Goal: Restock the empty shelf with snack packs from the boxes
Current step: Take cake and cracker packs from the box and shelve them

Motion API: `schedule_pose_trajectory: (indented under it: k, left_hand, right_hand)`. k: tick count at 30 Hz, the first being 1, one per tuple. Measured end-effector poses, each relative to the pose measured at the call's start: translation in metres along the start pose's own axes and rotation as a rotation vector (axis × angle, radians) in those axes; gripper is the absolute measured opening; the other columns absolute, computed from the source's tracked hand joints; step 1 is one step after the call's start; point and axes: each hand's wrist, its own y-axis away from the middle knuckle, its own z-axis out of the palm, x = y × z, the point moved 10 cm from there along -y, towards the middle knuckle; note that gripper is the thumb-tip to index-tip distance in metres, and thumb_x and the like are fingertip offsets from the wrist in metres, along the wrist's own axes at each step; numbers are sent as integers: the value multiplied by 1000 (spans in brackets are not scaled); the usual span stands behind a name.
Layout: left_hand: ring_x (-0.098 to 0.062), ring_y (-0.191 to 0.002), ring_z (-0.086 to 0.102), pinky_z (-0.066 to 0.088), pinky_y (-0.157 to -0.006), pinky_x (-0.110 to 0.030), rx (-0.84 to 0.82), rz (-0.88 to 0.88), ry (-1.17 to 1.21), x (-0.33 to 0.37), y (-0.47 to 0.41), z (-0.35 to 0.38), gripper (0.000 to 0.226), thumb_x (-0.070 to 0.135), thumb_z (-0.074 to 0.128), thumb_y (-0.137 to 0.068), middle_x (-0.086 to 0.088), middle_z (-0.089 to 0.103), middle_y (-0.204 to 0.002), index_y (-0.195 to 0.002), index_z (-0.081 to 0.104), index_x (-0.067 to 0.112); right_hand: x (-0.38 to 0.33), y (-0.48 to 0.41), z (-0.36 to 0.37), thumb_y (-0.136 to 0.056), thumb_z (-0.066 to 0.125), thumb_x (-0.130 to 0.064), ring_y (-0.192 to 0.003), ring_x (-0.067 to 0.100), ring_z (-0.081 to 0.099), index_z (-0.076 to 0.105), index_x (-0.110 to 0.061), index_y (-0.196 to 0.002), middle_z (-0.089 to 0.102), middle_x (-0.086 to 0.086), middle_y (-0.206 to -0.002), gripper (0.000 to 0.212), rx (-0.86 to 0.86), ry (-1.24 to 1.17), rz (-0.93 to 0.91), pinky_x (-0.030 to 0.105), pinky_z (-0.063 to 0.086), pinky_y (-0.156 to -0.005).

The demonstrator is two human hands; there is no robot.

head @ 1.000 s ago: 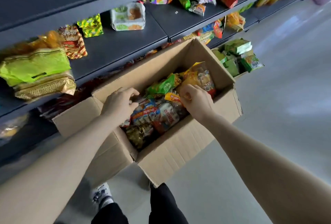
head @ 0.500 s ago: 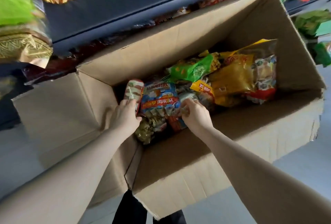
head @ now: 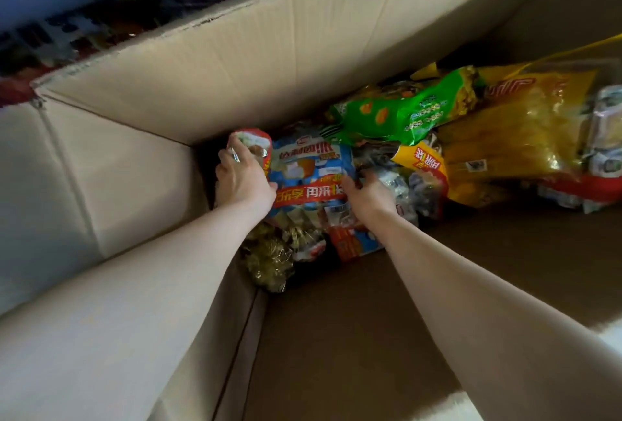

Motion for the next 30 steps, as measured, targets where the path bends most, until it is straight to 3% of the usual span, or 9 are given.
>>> schedule_pose_trajectory:
  k: [4,8,11,14,17,19,21,25,30]
  left_hand:
    - [-39,-134,38,37,-104,-53,129,1,-85,3,-8,2,119,45,76,-82,-23,25,-154,-154,-10,8]
    - [-41,-126,46,44,-99,-54,176,2,1,-2,-18,2,111,36,81,-79,-23,35,-144,-154,3,10]
    - [-45,-118,53,49,-92,-55,170,-28,23,-4,-26,-2,98,30,80,-80,-22,42,-137,-149,13,12]
    - [-46,-117,54,50,-87,-53,132,-54,25,-3,-24,-7,87,25,80,-80,-20,43,-136,-141,19,14]
    - [-47,-116,54,50,-83,-51,111,-60,38,-3,-14,-19,87,24,82,-77,-19,42,-135,-139,21,17]
    - [-47,-113,55,49,-81,-49,103,-41,32,0,-3,-30,90,24,83,-75,-18,41,-134,-140,20,25]
    - [-47,-110,56,48,-79,-48,95,-7,23,8,11,-45,87,26,82,-76,-17,40,-131,-138,22,32]
    - [-47,-104,57,48,-79,-45,89,45,43,29,55,-86,74,33,79,-77,-15,40,-125,-130,29,40]
    - [-38,-105,59,43,-82,-37,124,-71,270,19,108,-147,71,42,82,-69,-10,55,-121,-122,36,32]
  right_hand:
    - [29,-6,-13,-108,26,-37,-118,39,56,56,-7,-130,59,22,-129,48,215,-295,166,39,43,-94]
    - [57,-11,-43,-107,35,-28,-116,41,57,56,-14,-128,60,21,-127,34,375,-166,198,41,45,-89]
    - [55,-15,-35,-103,34,-53,-109,40,59,63,-11,-110,62,21,-114,52,242,-135,229,42,46,-91]
    - [30,-11,5,-88,45,-75,-97,29,62,62,-11,-100,65,8,-103,67,-66,-251,262,39,50,-89]
    - [11,1,24,-80,71,-61,-87,23,66,60,-11,-120,69,6,-103,65,-200,-484,307,30,48,-69]
    - [4,18,17,-81,78,-48,-68,18,66,59,-12,-112,67,5,-88,51,-288,-563,340,24,48,-50]
    - [1,35,3,-82,78,-42,-59,17,66,59,-14,-101,66,4,-82,39,-359,-537,342,22,47,-41]
    - [-1,81,-35,-84,78,-36,-55,18,71,64,-10,-104,76,6,-76,36,-427,-499,335,28,54,-44]
    - [8,143,-96,-86,76,-30,-68,20,73,65,-12,-101,77,7,-85,26,-421,-481,327,36,62,-66]
